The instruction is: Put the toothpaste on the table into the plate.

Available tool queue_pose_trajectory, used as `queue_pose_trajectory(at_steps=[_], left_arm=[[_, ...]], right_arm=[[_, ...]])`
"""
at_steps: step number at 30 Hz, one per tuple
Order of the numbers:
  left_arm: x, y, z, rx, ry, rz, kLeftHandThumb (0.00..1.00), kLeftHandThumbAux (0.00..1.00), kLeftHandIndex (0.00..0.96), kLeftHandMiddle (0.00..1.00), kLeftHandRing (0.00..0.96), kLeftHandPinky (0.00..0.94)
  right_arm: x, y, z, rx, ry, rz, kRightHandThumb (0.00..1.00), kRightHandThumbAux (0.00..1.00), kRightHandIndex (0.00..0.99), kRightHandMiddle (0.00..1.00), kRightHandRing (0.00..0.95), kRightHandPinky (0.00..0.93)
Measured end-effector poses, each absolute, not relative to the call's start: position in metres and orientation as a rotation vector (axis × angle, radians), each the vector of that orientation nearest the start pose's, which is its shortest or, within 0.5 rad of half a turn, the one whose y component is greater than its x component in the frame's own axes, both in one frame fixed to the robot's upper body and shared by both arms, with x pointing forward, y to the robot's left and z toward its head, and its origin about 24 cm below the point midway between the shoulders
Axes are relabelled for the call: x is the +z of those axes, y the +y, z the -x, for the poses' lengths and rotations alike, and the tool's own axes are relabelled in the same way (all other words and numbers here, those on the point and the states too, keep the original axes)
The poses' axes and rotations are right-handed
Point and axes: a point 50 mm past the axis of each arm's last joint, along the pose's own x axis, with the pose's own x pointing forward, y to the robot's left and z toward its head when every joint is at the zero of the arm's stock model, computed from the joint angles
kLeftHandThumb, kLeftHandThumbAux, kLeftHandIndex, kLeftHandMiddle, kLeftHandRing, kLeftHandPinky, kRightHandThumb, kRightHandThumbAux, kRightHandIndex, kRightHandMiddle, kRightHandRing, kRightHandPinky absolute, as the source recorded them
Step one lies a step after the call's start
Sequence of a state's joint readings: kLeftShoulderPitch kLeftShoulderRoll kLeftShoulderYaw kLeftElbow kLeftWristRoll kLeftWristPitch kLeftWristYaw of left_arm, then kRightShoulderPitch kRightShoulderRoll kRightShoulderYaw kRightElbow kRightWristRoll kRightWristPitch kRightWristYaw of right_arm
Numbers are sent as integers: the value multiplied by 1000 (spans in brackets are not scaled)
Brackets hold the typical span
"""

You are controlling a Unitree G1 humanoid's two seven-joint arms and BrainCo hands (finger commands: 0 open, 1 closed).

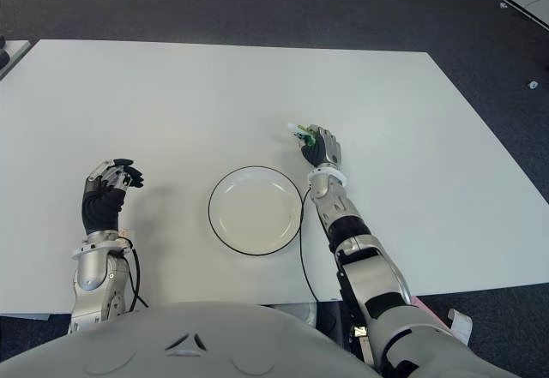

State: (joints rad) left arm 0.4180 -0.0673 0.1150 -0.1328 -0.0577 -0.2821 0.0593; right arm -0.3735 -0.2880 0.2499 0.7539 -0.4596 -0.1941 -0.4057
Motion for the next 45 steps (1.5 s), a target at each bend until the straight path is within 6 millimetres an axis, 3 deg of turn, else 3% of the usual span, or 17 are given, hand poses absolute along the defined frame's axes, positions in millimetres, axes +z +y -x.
queue_pose_trajectory(at_steps=[13,29,45], left_arm=[[11,194,-162,315,-3,65,709,718,438,578,571,528],[9,194,-169,290,-18,73,707,718,438,580,572,545],[11,193,-173,282,-50,76,704,720,437,560,573,556]], right_arm=[[47,-165,-280,62,-276,791,720,715,440,865,869,891],[59,-155,-248,181,-500,746,733,713,440,894,894,897],[65,-144,-222,456,-620,792,731,710,441,888,894,883]])
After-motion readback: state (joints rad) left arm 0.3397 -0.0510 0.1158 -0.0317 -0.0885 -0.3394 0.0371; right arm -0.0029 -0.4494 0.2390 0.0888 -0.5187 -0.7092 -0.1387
